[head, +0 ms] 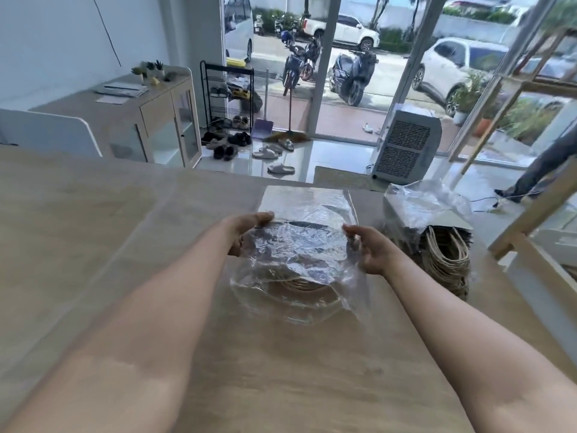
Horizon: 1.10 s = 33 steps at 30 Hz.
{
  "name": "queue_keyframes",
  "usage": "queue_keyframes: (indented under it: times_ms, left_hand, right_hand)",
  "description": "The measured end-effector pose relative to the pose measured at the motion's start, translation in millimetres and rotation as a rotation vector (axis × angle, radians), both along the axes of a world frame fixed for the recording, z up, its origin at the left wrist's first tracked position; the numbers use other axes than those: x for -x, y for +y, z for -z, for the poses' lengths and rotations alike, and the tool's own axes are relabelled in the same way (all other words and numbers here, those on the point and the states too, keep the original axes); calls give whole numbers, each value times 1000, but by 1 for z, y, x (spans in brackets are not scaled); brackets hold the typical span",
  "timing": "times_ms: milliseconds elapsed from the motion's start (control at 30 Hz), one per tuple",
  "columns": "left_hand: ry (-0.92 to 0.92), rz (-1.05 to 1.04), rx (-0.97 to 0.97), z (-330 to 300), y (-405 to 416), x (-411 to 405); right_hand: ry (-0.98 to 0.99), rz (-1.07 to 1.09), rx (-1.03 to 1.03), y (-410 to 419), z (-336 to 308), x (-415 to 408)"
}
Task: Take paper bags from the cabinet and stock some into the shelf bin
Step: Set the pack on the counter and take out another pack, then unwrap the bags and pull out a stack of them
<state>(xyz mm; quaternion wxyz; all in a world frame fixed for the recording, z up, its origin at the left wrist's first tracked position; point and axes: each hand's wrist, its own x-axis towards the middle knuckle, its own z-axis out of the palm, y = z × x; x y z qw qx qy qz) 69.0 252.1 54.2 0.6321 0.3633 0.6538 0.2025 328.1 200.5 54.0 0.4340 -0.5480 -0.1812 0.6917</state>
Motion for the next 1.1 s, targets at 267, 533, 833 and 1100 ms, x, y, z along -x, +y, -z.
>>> queue_keyframes:
  times_ms: [267, 533, 833, 1100]
  left_hand:
    - [57, 25, -43, 1, 15, -7]
    - [281, 47, -74, -9, 22, -12]
    - [683, 150, -575, -80, 22, -109]
    - [632, 461, -766, -92, -8, -231]
  right_hand:
    - [-211, -24, 21, 43, 24, 1]
    - [-700, -180, -116, 49, 18, -11]
    - [-1188, -189, -534, 10, -60, -57]
    - [-1277, -24, -471, -42, -86, -157]
